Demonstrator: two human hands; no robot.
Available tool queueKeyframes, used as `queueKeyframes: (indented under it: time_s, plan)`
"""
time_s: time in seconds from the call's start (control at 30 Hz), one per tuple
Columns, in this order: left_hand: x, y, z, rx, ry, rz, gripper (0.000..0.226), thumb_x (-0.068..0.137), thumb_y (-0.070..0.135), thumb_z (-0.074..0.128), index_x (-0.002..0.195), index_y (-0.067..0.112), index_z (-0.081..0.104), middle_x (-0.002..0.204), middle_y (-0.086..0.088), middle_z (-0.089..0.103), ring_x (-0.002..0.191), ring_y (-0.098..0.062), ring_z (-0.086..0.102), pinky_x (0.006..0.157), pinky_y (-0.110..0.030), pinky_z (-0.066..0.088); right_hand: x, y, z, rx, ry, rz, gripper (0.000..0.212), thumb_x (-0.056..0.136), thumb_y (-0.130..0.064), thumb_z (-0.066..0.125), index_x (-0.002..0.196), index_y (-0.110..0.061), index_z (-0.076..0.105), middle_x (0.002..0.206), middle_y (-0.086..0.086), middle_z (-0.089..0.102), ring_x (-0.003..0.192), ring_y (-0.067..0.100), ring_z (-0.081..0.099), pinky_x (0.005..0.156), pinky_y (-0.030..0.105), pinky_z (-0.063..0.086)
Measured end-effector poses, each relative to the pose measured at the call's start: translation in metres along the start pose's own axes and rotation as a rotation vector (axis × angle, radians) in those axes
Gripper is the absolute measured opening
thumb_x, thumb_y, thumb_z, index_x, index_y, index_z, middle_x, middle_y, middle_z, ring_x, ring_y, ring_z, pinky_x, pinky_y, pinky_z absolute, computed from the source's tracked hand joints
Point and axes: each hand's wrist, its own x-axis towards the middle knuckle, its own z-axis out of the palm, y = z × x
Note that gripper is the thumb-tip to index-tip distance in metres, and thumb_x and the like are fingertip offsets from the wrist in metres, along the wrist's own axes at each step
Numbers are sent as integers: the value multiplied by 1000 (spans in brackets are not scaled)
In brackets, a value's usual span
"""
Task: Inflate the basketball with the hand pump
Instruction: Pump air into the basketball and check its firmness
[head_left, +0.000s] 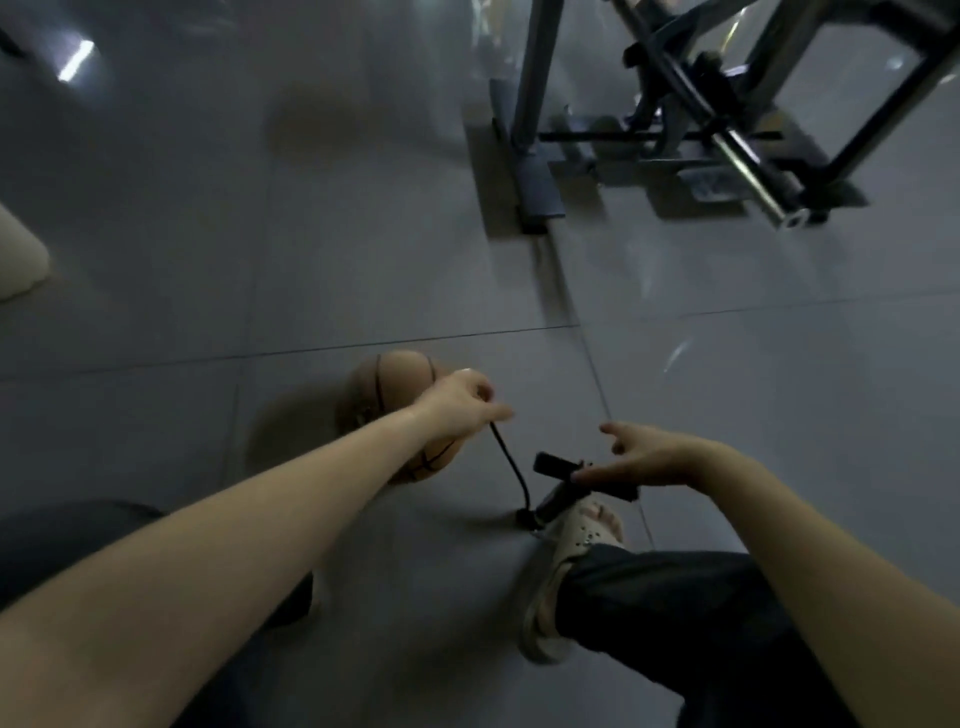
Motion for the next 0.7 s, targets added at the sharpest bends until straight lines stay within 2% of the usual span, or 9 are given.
queueKeyframes:
  time_s: [0.07, 0.1, 0.17, 0.23, 0.27, 0.37, 0.47, 0.6, 0.7]
  plan:
    - [-22, 39, 35, 130, -242, 104, 71, 77, 57, 77, 134, 20, 57, 126, 1, 63, 108, -18, 61, 97, -37, 51, -9, 21, 19, -46, 3, 36, 107, 72, -55, 82, 153, -12, 29, 152, 12, 41, 135, 28, 45, 113, 41, 37]
    - [-29, 51, 50, 258, -303, 162, 69, 77, 55, 77, 134, 21, 56, 123, 2, 62, 108, -19, 60, 94, -37, 51, -5, 24, 29, -110, 35, 52, 89, 73, -47, 84, 144, -12, 42, 140, 11, 52, 123, 26, 53, 105, 39, 45]
    - [-36, 67, 78, 537, -305, 272, 41, 82, 40, 73, 115, 19, 61, 106, -1, 64, 96, -23, 61, 75, -35, 51, 1, 26, 45, -240, 129, 48, 50, 79, -33, 81, 119, -11, 60, 113, 9, 64, 96, 24, 62, 83, 36, 51]
    - [-40, 80, 91, 773, -253, 277, 16, 87, 26, 67, 96, 16, 57, 92, -5, 62, 82, -25, 60, 62, -35, 45, -5, 17, 48, -310, 187, 46, 30, 84, -26, 75, 107, -10, 65, 102, 10, 69, 82, 23, 61, 72, 36, 52]
    - [-44, 88, 87, 838, -231, 263, 14, 88, 24, 66, 89, 16, 55, 88, -5, 61, 78, -25, 59, 60, -34, 43, -14, 12, 41, -331, 217, 30, 25, 85, -25, 73, 104, -10, 66, 99, 10, 70, 80, 23, 62, 71, 36, 53]
    - [-56, 124, 48, 852, -161, 306, 27, 88, 34, 68, 73, 18, 53, 76, -1, 60, 68, -21, 59, 53, -31, 43, -54, -8, 0, -391, 302, -22, 21, 82, -27, 73, 96, -14, 65, 88, 6, 68, 78, 22, 66, 69, 36, 56]
    - [-73, 162, 6, 822, -145, 386, 35, 87, 43, 68, 68, 17, 55, 67, 0, 57, 57, -18, 50, 49, -30, 40, -81, -31, -32, -250, 278, -58, 21, 80, -22, 78, 92, -8, 70, 80, 9, 69, 66, 21, 67, 60, 34, 60]
    - [-55, 159, 11, 797, -251, 320, 29, 80, 43, 77, 82, 15, 68, 74, 0, 64, 69, -21, 61, 60, -34, 50, -55, -55, -23, -302, 254, 63, 15, 78, -18, 79, 86, -7, 71, 72, 9, 64, 59, 21, 63, 53, 33, 56]
    - [-25, 125, 45, 877, -142, 335, 19, 85, 28, 74, 93, 14, 64, 84, -1, 61, 75, -21, 60, 63, -33, 47, -8, -39, 1, -311, 275, 75, 13, 79, -24, 72, 74, -15, 65, 67, 3, 62, 56, 18, 58, 50, 30, 47]
